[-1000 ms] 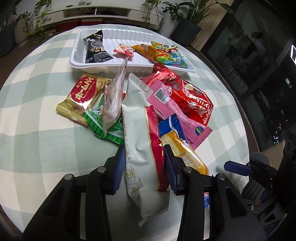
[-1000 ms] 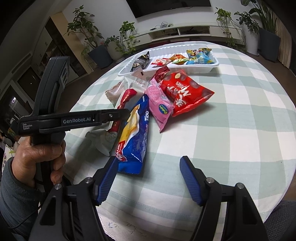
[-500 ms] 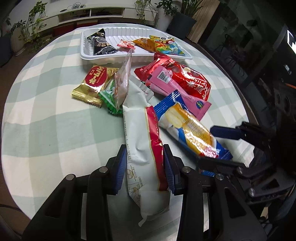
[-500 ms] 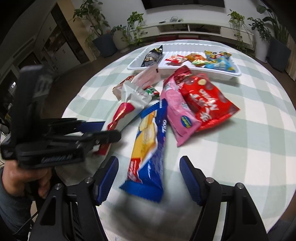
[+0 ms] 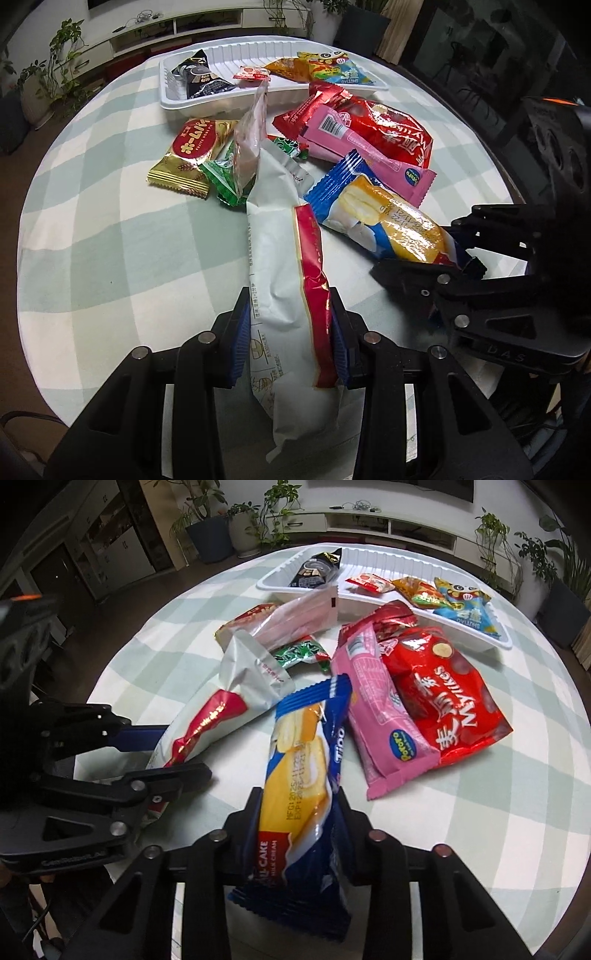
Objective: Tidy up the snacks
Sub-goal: 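Lift the white bag with the left tool while the right tool lifts the blue bag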
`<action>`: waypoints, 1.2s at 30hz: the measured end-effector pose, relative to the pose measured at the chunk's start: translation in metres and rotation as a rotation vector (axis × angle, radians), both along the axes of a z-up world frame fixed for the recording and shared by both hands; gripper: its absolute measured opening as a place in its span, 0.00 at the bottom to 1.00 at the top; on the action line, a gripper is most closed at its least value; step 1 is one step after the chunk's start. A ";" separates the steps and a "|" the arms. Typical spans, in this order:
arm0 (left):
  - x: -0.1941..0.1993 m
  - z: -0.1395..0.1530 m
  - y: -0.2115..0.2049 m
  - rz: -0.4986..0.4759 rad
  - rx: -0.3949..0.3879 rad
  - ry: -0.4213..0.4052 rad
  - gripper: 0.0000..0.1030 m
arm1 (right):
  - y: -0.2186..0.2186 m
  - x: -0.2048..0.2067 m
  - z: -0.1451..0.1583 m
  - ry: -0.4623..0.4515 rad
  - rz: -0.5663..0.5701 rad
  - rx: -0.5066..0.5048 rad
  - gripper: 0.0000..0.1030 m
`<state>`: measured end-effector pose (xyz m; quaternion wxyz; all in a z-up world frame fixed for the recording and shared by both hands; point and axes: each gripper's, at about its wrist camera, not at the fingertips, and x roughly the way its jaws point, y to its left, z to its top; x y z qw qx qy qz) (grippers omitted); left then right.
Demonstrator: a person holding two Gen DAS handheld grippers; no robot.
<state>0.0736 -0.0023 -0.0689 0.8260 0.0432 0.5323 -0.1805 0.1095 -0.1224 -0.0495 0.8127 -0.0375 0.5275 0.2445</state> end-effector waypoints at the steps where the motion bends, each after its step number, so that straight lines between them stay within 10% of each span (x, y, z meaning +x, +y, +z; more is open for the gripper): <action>1: 0.001 0.000 -0.001 0.002 0.005 0.000 0.35 | -0.001 0.000 0.000 0.003 0.000 0.003 0.32; 36: -0.020 0.024 0.021 0.038 -0.191 -0.059 0.28 | -0.049 -0.024 0.022 0.016 -0.077 0.227 0.26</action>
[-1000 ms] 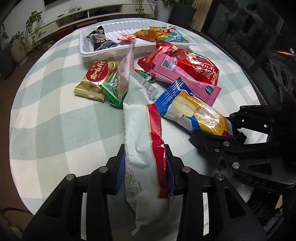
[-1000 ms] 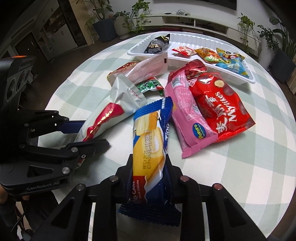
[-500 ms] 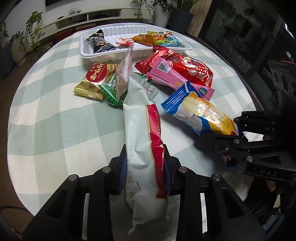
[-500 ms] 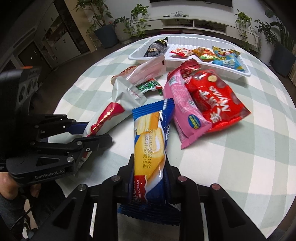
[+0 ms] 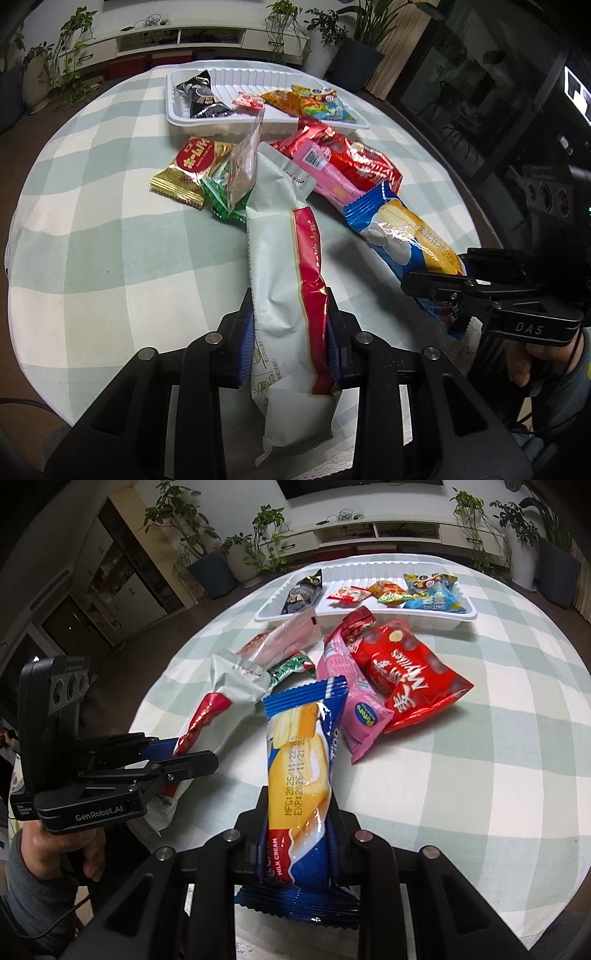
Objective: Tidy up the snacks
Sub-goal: 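Lift the white bag with the left tool while the right tool lifts the blue bag, then carry the white bag and blue bag over the white tray with both tools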
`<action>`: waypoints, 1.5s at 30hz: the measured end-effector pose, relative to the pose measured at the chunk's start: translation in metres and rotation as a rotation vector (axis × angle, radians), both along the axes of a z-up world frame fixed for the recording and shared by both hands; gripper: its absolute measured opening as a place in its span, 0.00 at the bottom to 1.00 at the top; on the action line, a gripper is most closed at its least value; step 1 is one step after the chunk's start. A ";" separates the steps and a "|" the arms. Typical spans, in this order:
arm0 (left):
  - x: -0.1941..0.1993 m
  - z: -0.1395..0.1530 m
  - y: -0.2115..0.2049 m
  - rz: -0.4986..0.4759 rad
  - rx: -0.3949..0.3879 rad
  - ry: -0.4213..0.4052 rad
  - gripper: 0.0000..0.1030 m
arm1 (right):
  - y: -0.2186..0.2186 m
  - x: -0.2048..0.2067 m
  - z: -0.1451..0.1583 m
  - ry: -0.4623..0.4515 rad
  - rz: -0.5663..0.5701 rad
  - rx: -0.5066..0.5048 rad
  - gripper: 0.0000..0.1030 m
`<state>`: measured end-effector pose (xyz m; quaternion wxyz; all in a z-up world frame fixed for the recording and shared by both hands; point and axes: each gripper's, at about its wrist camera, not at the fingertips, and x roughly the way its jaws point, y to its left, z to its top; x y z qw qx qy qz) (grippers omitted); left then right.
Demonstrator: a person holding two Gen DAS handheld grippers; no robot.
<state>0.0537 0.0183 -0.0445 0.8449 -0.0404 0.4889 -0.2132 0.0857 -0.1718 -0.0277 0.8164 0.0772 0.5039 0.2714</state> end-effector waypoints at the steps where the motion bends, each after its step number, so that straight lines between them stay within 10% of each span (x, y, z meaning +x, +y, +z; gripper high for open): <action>1: 0.000 0.003 0.001 0.001 -0.009 -0.003 0.28 | -0.002 0.000 0.002 -0.001 -0.004 0.008 0.26; 14: 0.039 0.047 0.052 0.085 -0.137 -0.057 0.28 | -0.076 0.030 0.028 -0.030 -0.166 0.079 0.26; 29: 0.190 0.113 0.040 0.080 -0.134 -0.115 0.28 | -0.108 0.157 0.104 -0.168 -0.252 0.093 0.26; 45: 0.293 0.033 -0.013 0.065 -0.082 0.026 0.29 | -0.004 0.259 0.041 -0.063 -0.118 0.002 0.26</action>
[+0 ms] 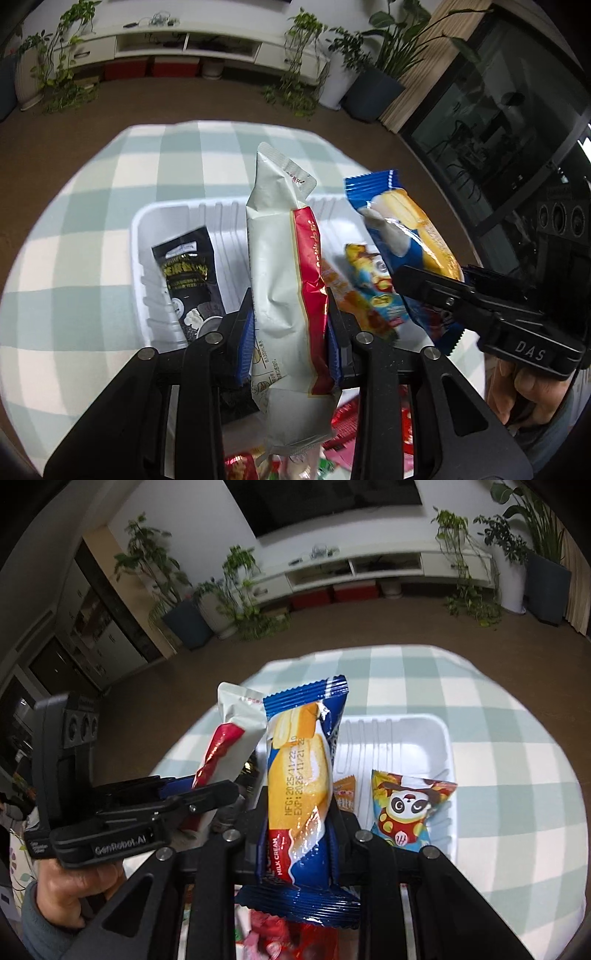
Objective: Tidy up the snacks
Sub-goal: 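Carry the white bag and blue bag over the white tray with both tools, then open both tools to release the white bag and blue bag into the tray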
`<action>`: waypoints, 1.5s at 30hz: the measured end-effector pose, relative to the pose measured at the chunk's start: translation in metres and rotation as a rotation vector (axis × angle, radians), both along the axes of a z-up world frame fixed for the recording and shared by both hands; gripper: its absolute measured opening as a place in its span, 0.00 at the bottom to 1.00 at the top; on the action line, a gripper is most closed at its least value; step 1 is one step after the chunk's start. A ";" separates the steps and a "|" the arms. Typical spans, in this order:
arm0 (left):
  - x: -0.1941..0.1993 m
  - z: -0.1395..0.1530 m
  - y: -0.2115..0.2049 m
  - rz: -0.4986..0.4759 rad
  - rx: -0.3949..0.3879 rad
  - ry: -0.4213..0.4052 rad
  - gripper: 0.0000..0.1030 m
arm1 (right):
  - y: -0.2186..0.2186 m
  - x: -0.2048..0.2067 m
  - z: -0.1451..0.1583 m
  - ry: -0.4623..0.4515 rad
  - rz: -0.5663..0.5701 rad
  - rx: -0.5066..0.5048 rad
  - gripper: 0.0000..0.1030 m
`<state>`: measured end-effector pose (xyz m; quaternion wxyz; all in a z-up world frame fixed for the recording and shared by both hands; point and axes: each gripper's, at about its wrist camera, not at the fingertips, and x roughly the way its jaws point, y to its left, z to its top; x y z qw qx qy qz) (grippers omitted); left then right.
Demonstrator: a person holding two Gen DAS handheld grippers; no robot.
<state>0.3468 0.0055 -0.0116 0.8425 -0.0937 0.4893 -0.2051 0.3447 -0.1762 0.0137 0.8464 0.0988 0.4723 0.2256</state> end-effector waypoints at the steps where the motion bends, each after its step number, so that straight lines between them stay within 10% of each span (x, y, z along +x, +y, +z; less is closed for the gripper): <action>1: 0.003 -0.007 -0.002 -0.001 0.000 0.010 0.29 | 0.000 0.002 -0.004 0.009 -0.001 -0.004 0.26; 15: 0.027 -0.056 -0.012 0.010 0.028 0.078 0.29 | 0.006 0.022 -0.049 0.085 -0.024 -0.067 0.26; 37: 0.018 -0.050 -0.012 0.040 0.043 0.061 0.36 | 0.011 0.017 -0.058 0.092 -0.014 -0.100 0.36; 45: 0.007 -0.034 -0.006 0.050 0.040 0.023 0.57 | 0.008 0.009 -0.050 0.066 -0.021 -0.109 0.53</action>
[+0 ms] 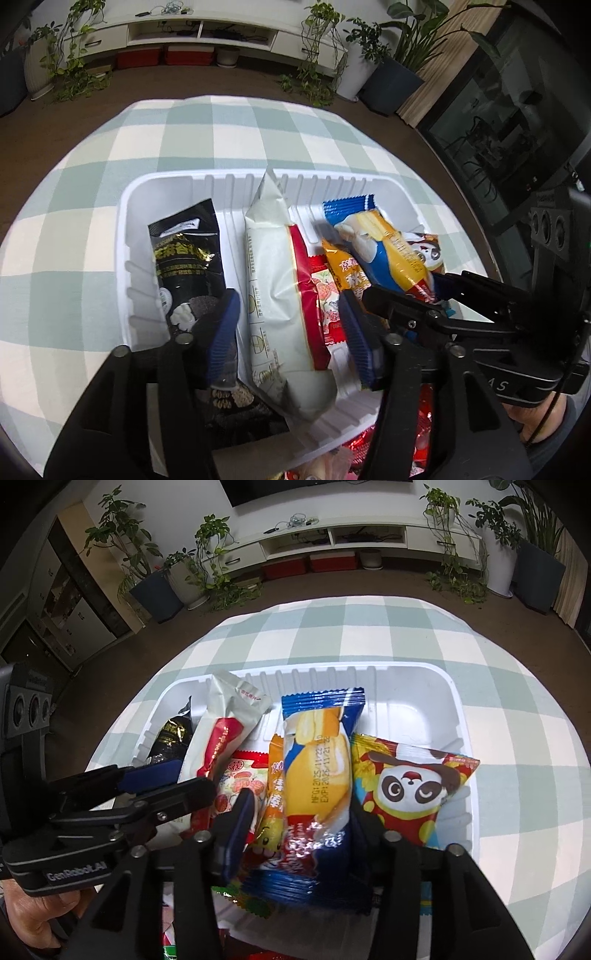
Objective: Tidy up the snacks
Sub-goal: 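Open both tools to release the white bag and blue bag into the tray, then withdraw both tools from the tray toward the remaining snacks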
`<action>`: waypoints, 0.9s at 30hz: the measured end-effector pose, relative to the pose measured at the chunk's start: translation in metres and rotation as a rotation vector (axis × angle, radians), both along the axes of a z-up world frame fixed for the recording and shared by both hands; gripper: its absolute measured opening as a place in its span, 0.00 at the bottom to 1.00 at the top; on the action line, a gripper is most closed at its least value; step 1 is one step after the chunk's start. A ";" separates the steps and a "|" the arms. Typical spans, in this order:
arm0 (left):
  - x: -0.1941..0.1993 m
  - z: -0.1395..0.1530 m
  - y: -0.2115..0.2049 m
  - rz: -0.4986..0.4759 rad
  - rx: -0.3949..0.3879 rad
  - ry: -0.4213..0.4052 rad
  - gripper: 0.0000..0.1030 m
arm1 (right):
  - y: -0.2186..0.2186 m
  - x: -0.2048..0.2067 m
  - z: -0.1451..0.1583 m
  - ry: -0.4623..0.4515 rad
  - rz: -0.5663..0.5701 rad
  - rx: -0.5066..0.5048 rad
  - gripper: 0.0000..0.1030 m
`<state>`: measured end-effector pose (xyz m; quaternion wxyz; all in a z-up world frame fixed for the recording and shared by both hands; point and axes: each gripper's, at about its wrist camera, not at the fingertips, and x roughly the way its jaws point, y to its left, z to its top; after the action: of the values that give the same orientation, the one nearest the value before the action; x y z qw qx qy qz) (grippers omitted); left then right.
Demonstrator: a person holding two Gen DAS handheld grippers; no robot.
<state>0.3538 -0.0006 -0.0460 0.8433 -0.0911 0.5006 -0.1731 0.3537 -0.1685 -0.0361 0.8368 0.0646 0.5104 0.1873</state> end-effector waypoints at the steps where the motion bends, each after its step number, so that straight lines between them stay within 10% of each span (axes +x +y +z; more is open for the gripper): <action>1: -0.002 0.002 0.001 0.002 0.000 -0.006 0.59 | -0.001 -0.001 0.001 -0.002 0.001 0.000 0.54; 15: -0.059 0.044 0.028 0.006 -0.037 -0.071 0.94 | -0.022 -0.034 0.033 -0.057 -0.020 0.054 0.77; 27: -0.161 0.025 0.032 -0.055 0.007 -0.068 0.96 | -0.054 -0.139 0.032 -0.070 -0.019 0.150 0.81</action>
<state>0.1930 0.0316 -0.0211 0.8550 -0.0684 0.4745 -0.1977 0.2142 -0.2229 -0.0041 0.8488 0.1253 0.4646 0.2191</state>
